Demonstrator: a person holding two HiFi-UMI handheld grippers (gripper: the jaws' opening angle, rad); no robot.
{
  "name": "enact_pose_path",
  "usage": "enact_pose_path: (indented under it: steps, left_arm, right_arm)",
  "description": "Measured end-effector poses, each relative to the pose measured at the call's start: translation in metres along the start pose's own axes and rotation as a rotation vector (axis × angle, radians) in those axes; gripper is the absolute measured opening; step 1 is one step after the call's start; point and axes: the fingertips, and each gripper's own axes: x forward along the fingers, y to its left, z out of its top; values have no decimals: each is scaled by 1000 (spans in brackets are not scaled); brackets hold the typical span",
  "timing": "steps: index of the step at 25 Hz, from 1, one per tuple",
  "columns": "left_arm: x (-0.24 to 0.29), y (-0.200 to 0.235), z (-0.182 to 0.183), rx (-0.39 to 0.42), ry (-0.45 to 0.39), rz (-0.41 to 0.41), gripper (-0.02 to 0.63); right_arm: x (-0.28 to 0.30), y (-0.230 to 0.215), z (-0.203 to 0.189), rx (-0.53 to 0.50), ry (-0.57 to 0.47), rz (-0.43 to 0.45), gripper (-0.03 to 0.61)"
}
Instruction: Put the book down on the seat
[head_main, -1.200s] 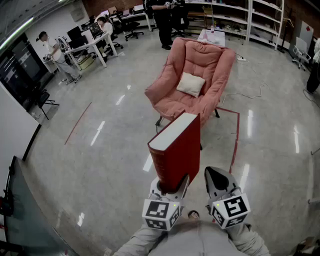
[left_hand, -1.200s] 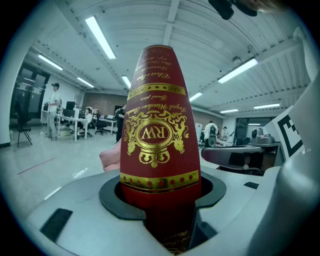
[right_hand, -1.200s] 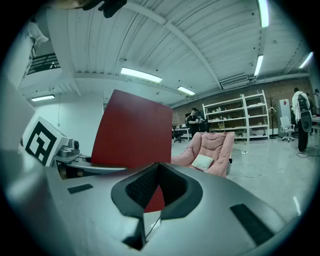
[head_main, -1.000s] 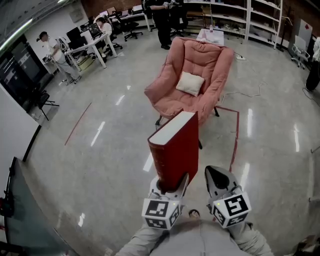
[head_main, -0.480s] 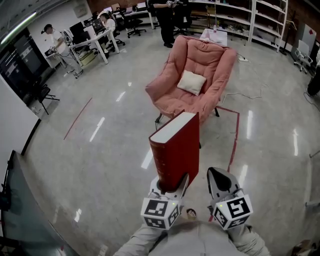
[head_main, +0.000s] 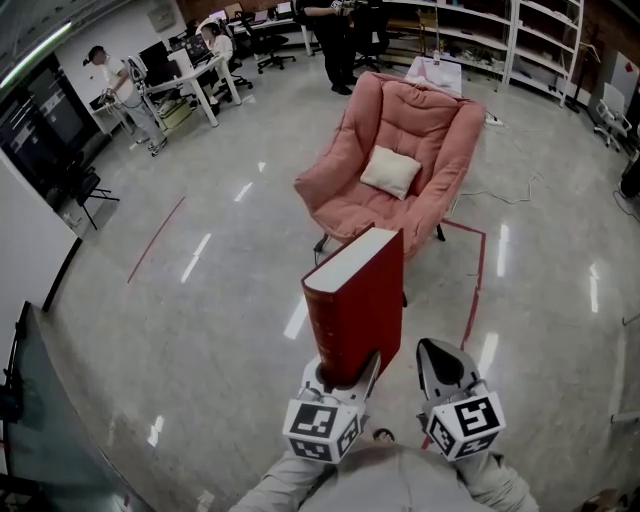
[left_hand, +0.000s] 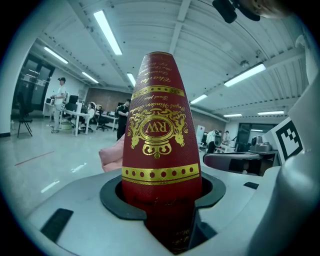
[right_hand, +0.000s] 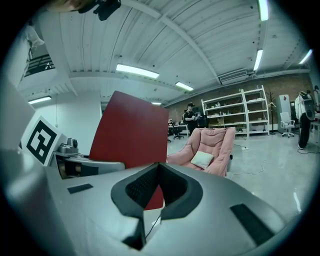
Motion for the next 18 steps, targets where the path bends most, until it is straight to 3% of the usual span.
enact_pose_path:
  steps: [18]
  left_arm:
    - [94, 114, 55, -57, 8, -13, 238]
  right_arm:
    - [141, -21, 44, -13, 36, 6, 5]
